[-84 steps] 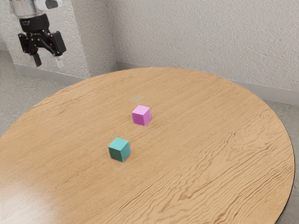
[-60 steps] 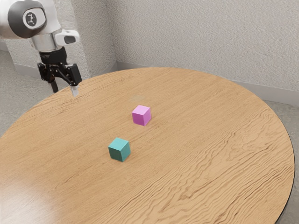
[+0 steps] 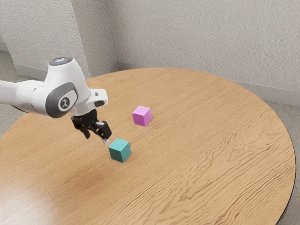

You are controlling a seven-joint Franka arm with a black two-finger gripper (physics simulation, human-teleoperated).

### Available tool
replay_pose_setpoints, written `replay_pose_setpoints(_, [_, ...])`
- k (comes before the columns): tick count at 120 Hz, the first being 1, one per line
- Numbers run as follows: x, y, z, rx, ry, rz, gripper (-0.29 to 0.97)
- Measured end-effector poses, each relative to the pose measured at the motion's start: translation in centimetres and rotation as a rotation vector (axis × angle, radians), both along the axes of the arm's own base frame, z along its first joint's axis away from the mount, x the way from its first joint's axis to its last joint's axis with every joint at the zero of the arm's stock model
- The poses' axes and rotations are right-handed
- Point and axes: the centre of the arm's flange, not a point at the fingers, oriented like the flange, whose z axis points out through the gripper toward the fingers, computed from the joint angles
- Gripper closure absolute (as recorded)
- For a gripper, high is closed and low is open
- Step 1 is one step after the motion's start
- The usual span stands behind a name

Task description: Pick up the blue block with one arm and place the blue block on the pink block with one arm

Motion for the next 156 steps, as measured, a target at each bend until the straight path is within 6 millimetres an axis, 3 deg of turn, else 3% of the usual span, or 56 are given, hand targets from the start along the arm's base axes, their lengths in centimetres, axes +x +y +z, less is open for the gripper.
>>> replay_pose_setpoints(41, [2.2, -2.8, -3.3, -0.017, -0.052, 0.016, 0.03])
replay_pose_setpoints(65, [5.0, -0.7, -5.3, 0.001, -0.061, 0.055, 0.03])
replay_pose_setpoints(83, [6.8, -0.5, -6.8, 0.011, -0.075, 0.049, 0.04])
replay_pose_setpoints(156, [8.8, 0.2, -9.6, 0.028, -0.072, -0.028, 0.04])
